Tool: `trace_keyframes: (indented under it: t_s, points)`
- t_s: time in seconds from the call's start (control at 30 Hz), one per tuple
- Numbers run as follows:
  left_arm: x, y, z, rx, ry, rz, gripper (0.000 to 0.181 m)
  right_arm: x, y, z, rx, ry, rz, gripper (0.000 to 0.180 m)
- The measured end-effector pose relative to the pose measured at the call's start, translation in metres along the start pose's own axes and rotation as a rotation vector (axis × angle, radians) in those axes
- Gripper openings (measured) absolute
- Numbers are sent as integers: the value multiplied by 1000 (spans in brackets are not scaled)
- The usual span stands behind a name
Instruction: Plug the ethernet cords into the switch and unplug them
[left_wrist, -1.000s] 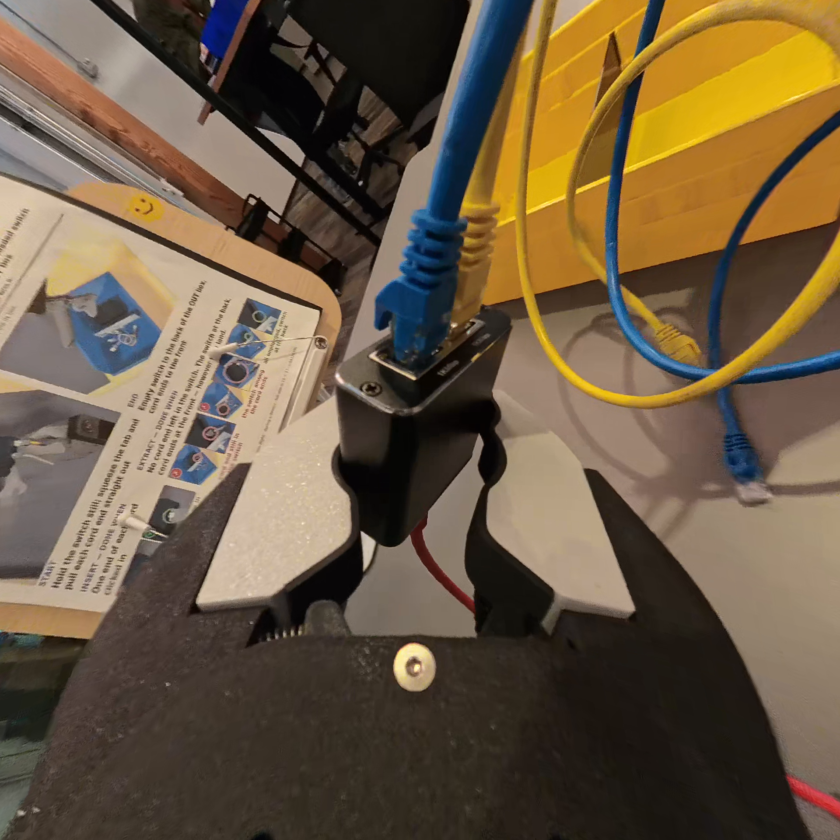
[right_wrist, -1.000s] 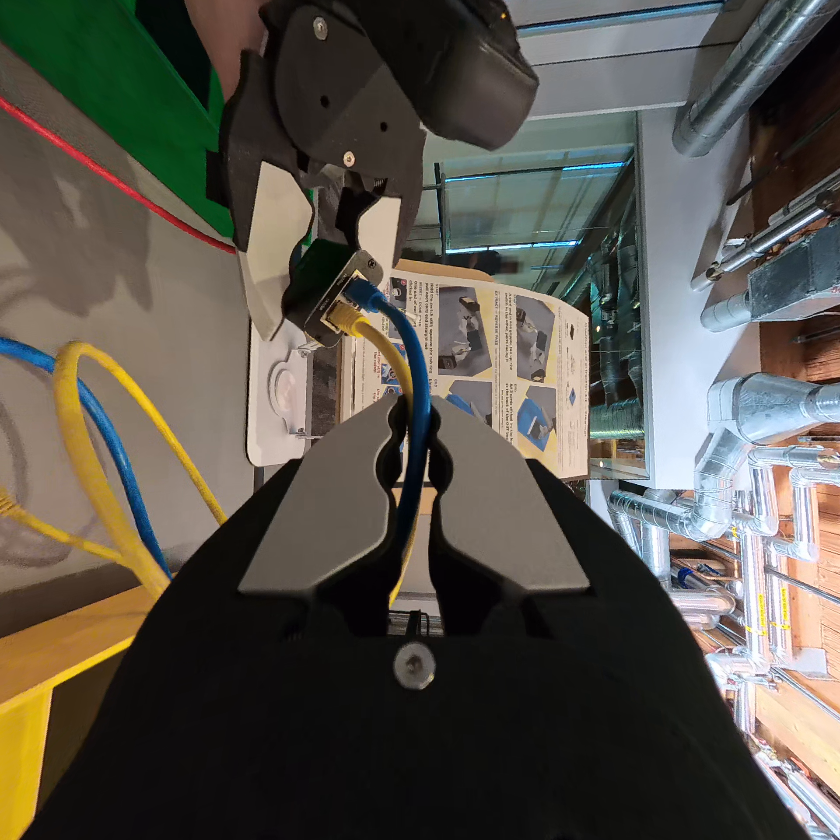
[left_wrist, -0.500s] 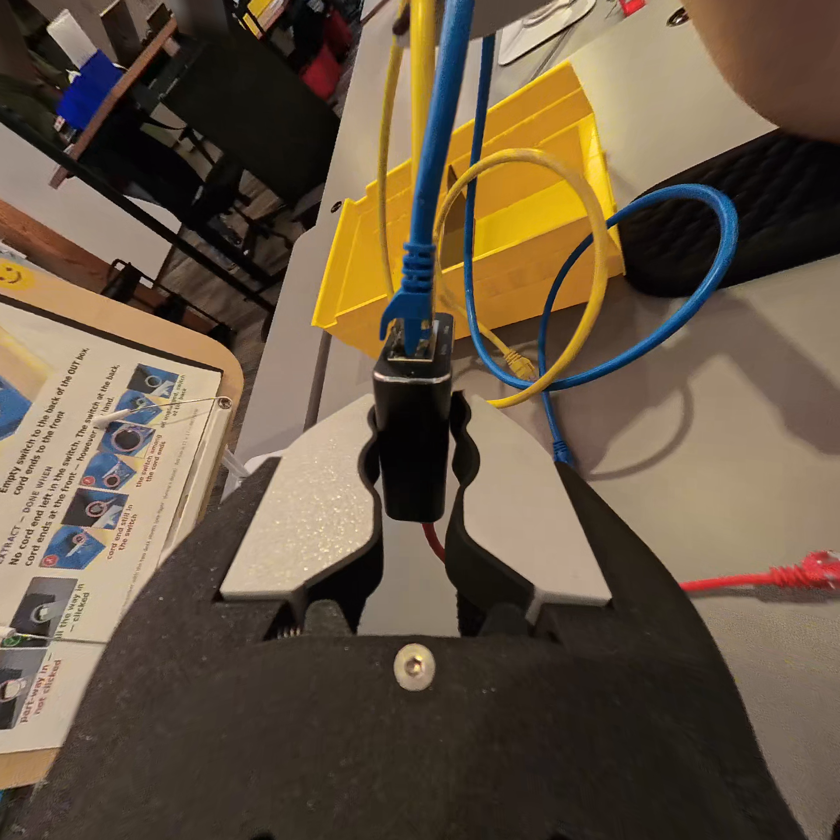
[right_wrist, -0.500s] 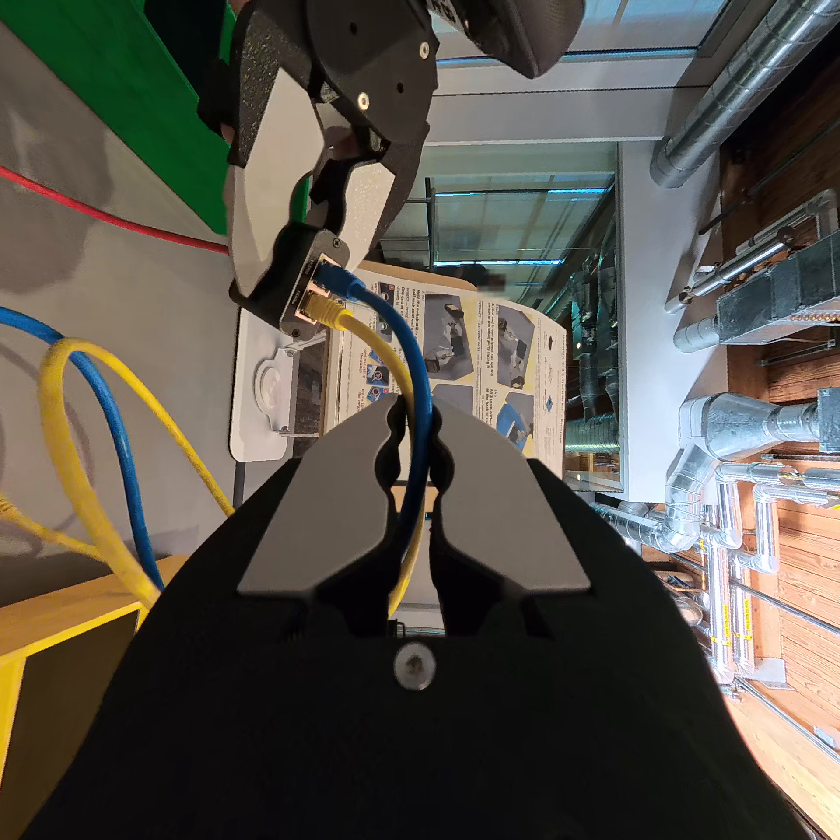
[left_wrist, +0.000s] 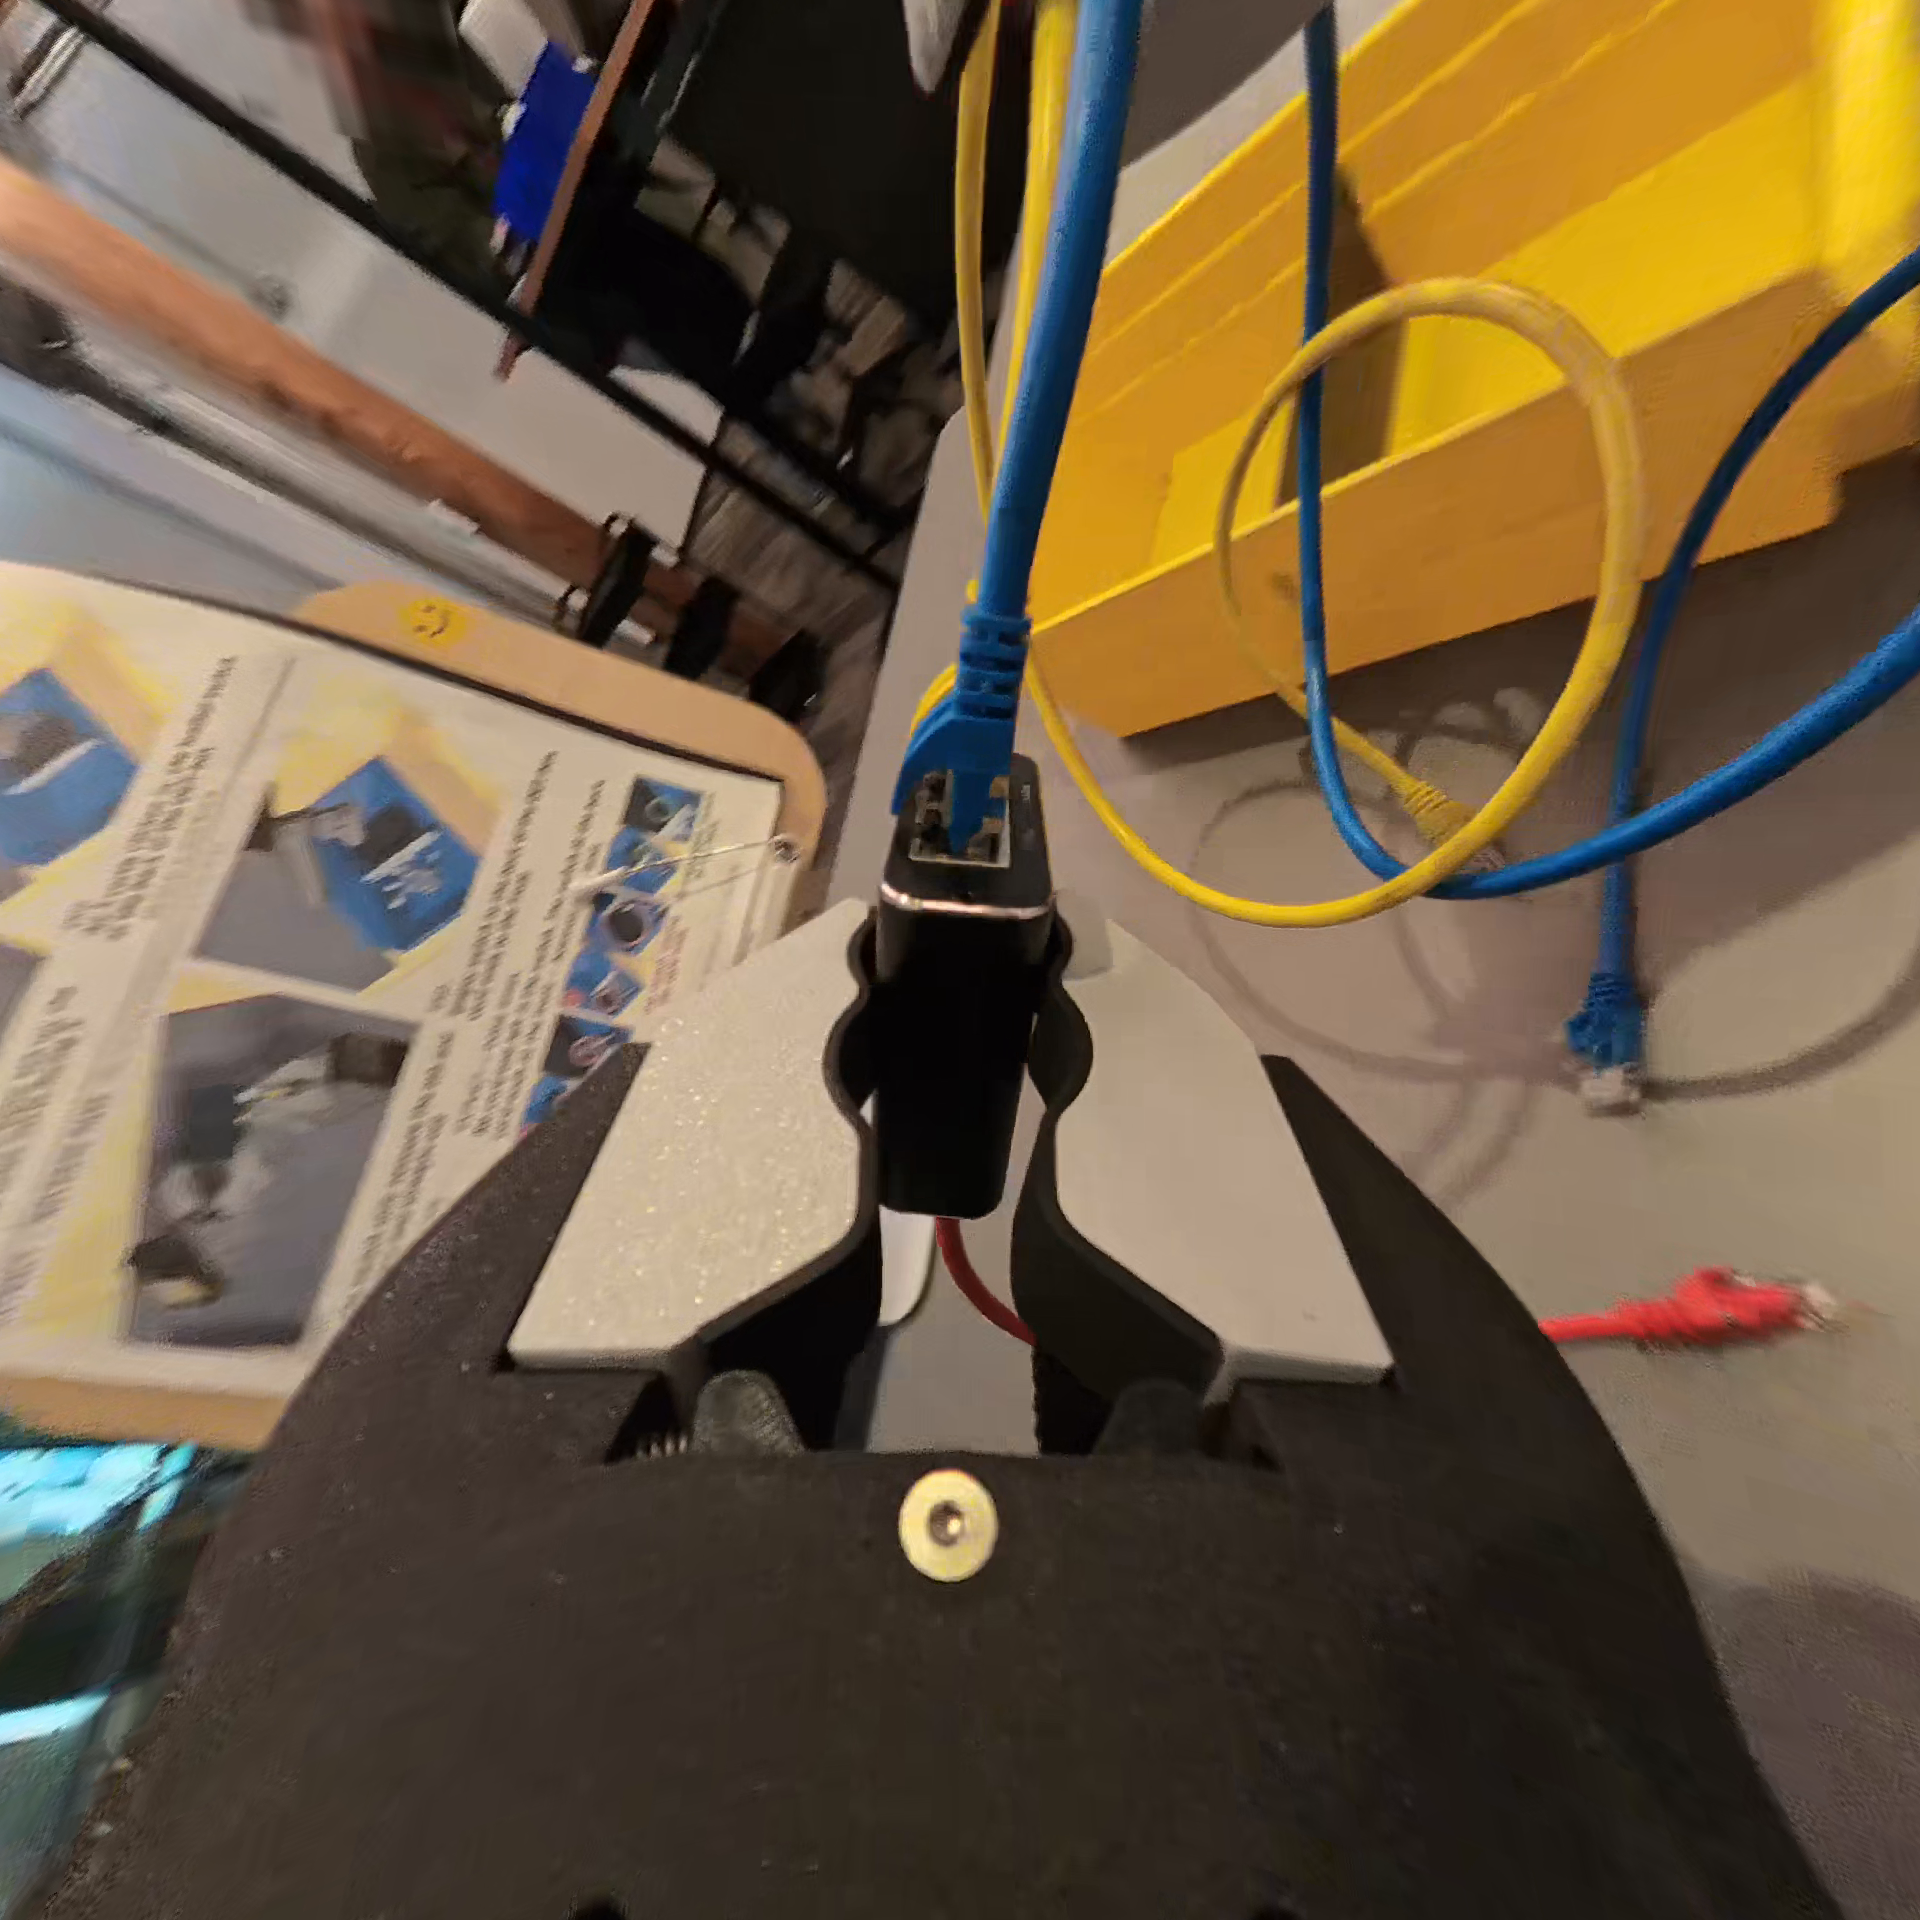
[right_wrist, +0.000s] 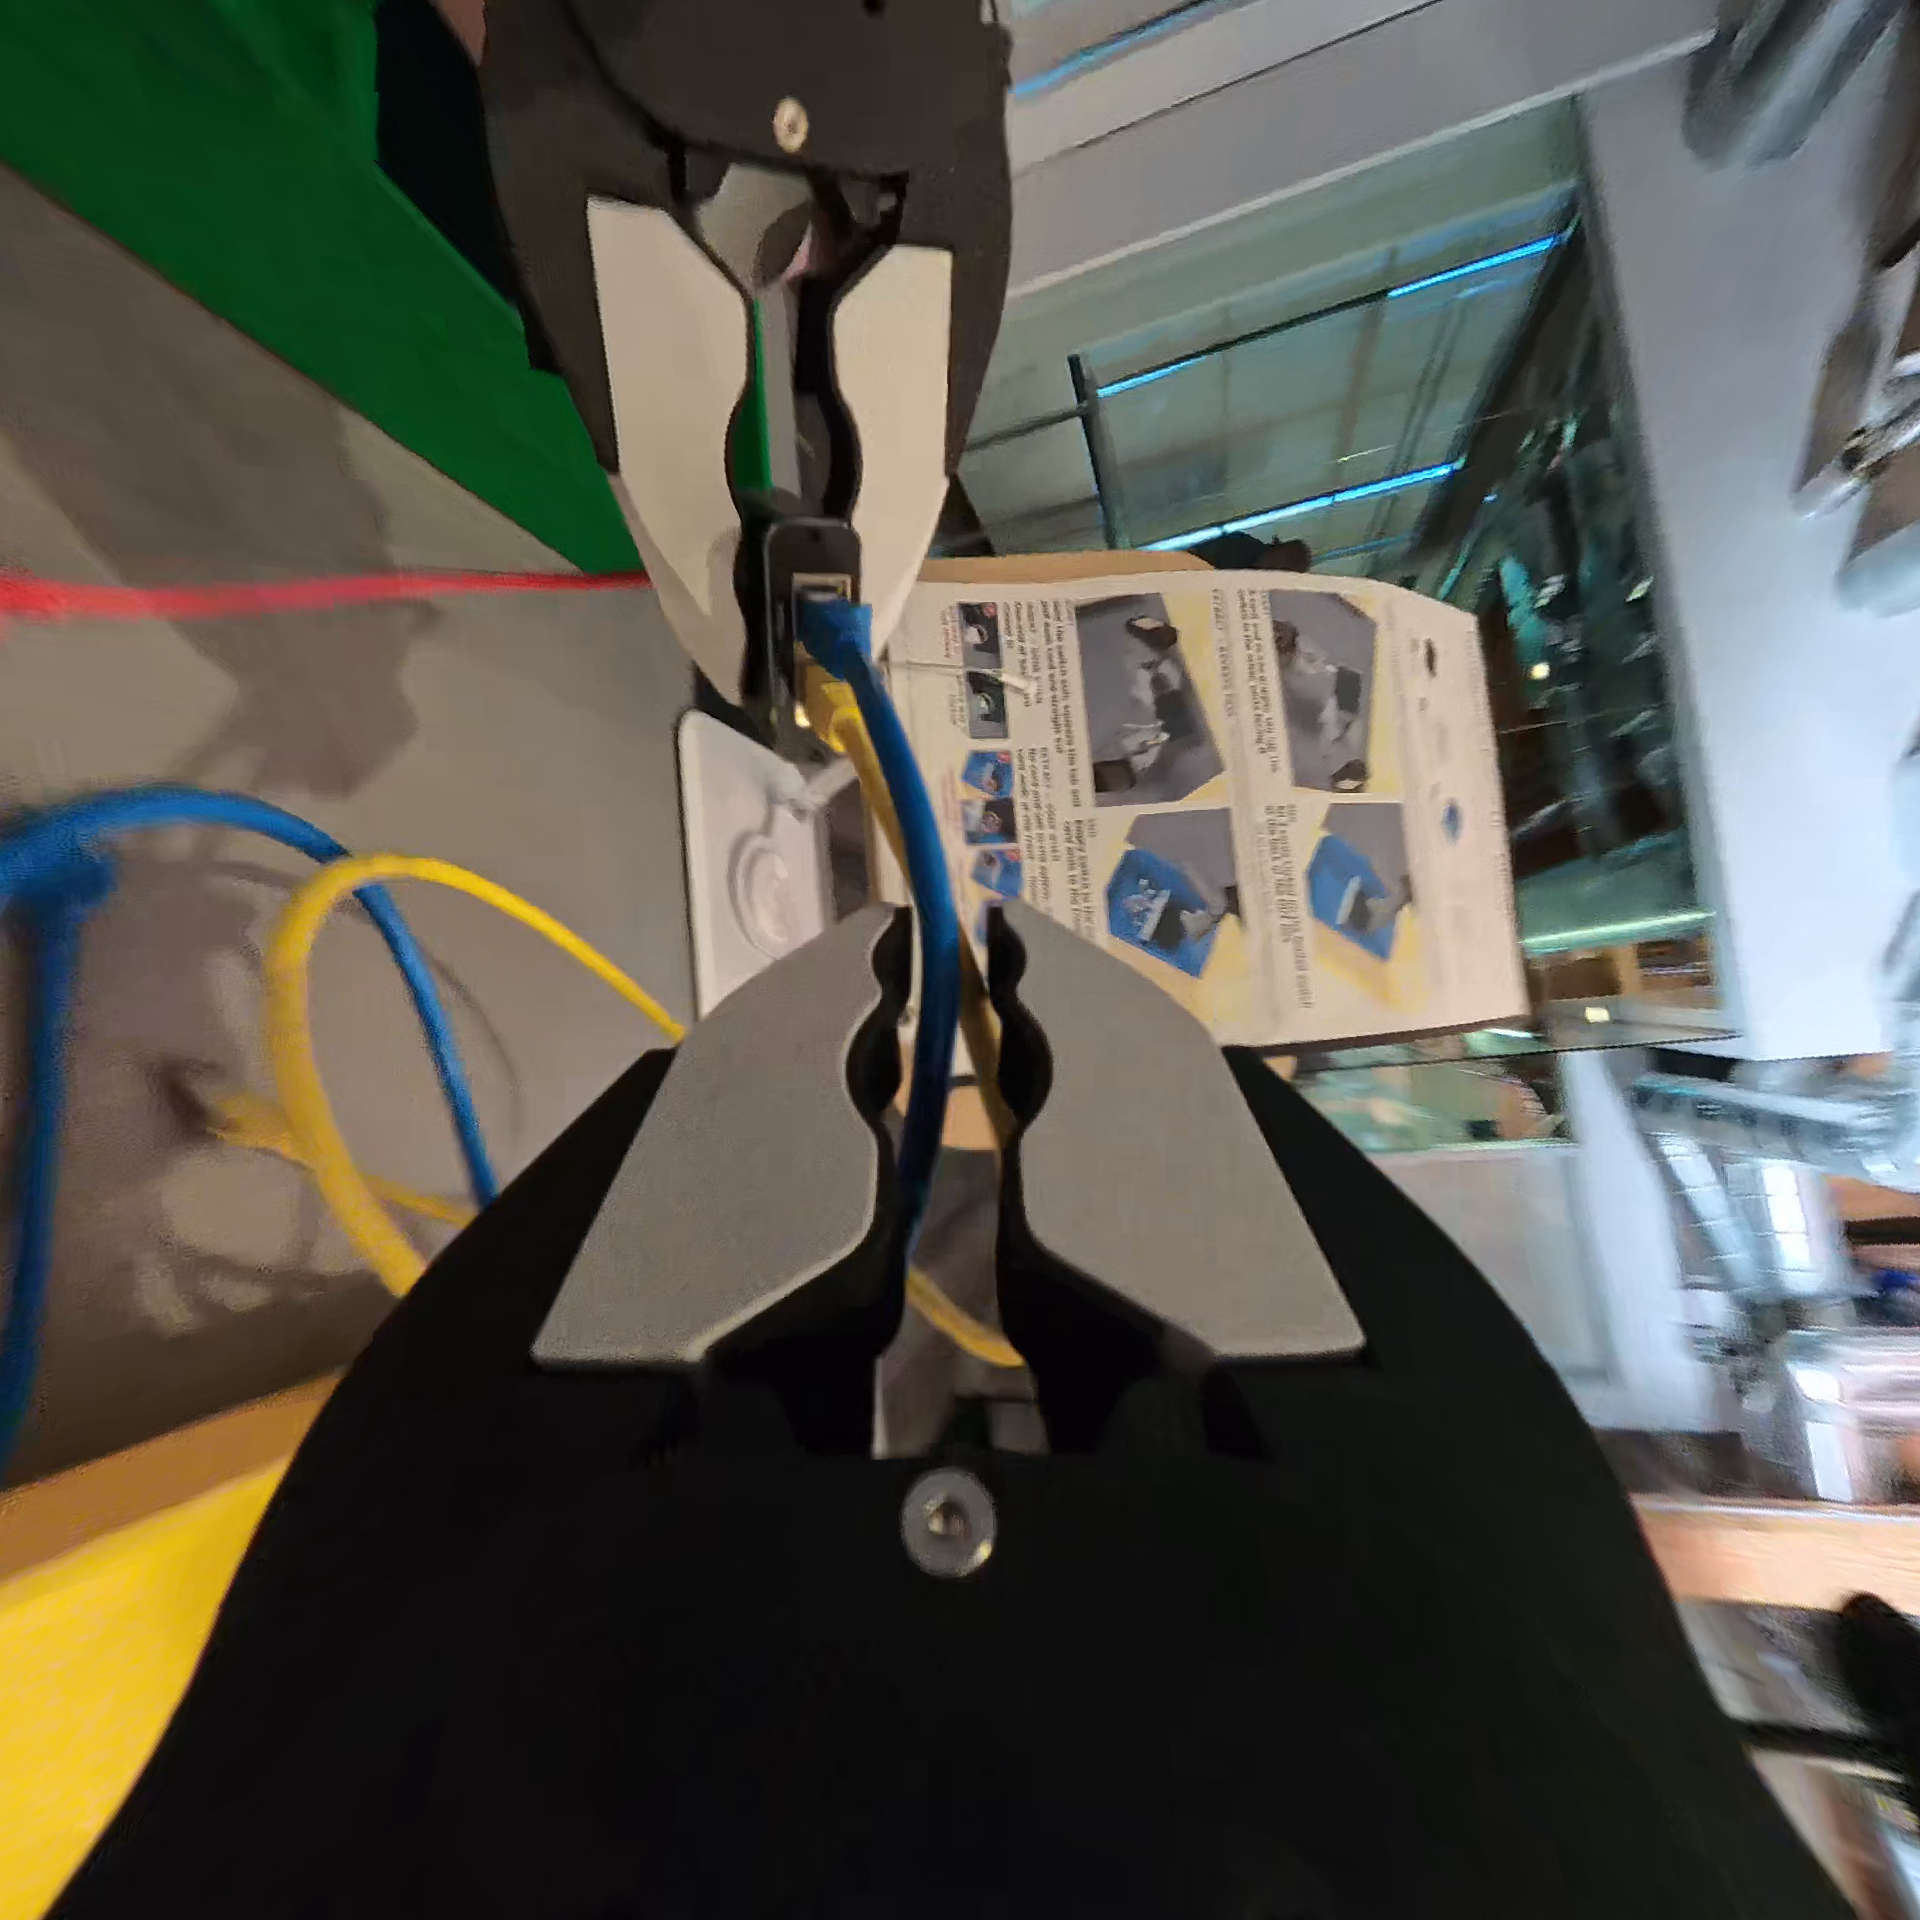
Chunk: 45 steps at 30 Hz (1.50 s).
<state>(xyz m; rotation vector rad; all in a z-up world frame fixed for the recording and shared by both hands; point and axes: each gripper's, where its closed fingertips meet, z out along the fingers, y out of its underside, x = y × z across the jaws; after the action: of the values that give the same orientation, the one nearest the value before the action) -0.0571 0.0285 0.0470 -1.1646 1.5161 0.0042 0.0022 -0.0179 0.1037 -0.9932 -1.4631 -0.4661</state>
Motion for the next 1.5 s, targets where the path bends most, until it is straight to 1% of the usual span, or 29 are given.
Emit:
trace_keyframes:
  t_s: [0.07, 0.1, 0.17, 0.23, 0.3, 0.37, 0.43, 0.5, 0.6, 0.77, 1.1, 1.27, 1.5]
  points:
    - [-10, 3, -2, -58, -95, 80, 24, 3, -12, 0, 69, -8, 91, 28]
    - [-12, 2, -2, -71, -122, 109, 25, 4, -20, -1, 94, -6, 105, 33]
    - [-14, -5, -3, -73, -158, 147, 25, 0, -37, 2, 129, -17, 97, 36]
    - [-14, -10, -2, -95, -183, 174, 25, -11, -45, 10, 103, -56, 76, 35]
    - [-15, -15, -3, -108, -230, 251, 25, -20, -39, 21, 19, -67, 27, 35]
    - [-13, -23, -4, -94, -248, 300, 25, -21, -31, 28, -34, -37, -35, 27]
    - [-12, -23, -3, -123, -260, 329, 25, -18, -31, 28, -28, -10, -58, 20]
    - [-11, -24, -1, -131, -269, 363, 25, -21, -33, 27, -16, -32, -44, 16]
    - [-9, -26, 0, -134, -269, 369, 25, -20, -32, 27, -35, -16, -72, 19]
    - [-6, -27, 2, -135, -265, 385, 24, -25, -29, 30, -18, -37, -66, 16]
    - [-8, -21, 3, -165, -275, 392, 25, -28, -28, 35, -1, -23, -76, 16]
    - [-2, -17, 14, -200, -282, 443, 25, -40, -17, 35, -57, -129, -6, 15]
    - [16, -4, 34, -227, -200, 448, 26, -62, 1, 36, -65, -307, 120, 15]
